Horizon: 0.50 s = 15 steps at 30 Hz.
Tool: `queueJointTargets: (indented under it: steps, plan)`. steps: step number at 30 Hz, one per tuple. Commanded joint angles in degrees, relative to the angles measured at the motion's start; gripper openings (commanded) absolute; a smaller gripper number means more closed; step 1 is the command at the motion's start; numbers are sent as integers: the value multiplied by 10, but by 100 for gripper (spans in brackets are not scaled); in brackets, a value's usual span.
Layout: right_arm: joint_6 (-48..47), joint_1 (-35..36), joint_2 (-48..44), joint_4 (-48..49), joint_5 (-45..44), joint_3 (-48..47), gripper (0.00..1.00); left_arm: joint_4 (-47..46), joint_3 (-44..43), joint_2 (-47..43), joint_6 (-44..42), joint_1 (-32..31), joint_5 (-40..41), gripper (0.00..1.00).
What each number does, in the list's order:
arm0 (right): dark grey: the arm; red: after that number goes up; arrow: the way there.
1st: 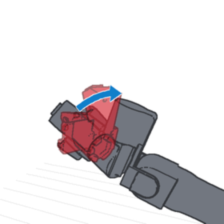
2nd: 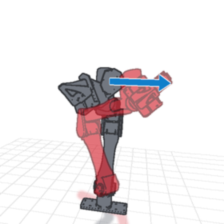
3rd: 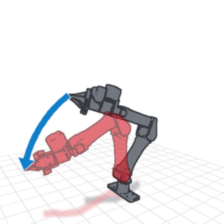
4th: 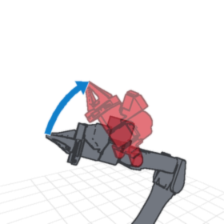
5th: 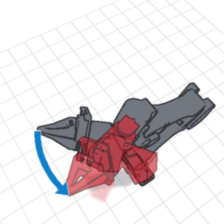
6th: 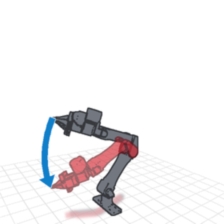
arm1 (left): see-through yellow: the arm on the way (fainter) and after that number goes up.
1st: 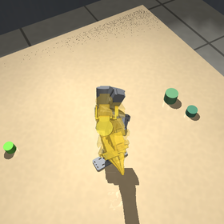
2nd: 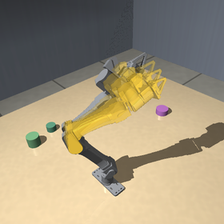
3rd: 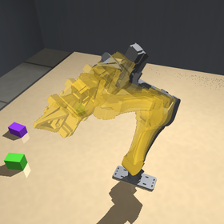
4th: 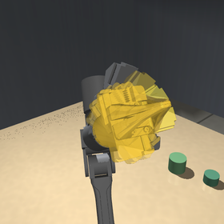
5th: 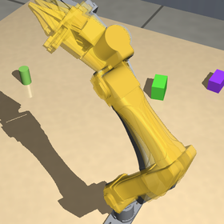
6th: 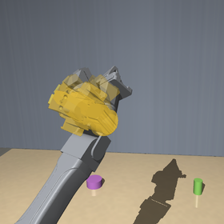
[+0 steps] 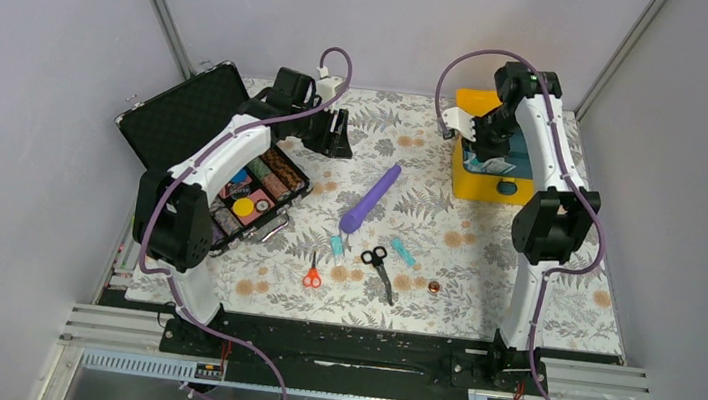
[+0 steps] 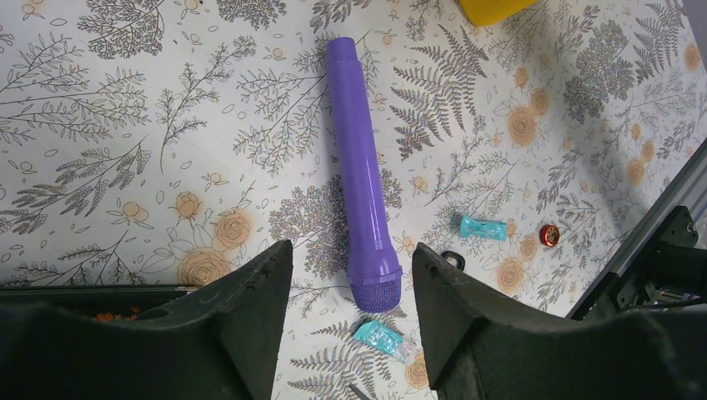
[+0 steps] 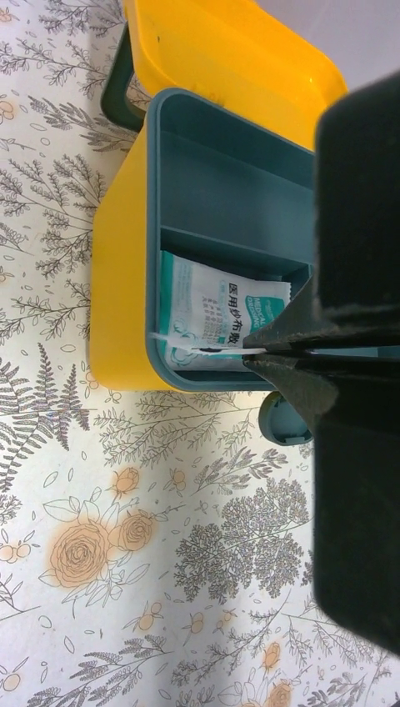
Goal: Organize the medicine kit
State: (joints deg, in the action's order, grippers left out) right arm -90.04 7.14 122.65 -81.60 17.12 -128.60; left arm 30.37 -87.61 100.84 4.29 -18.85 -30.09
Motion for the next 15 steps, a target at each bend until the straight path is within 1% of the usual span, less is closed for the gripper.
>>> queueJointTargets:
  steps: [1,11,15]
  plan:
    - [-22,9,11,-21,-19,0,5,-13,-1,-29,-10,3,6,55]
    - [-32,12,31,-68,-46,-26,3,-13,-1,-29,-11,3,7,55]
    - [-36,12,23,-79,-52,-26,3,-13,-1,-28,-9,4,6,55]
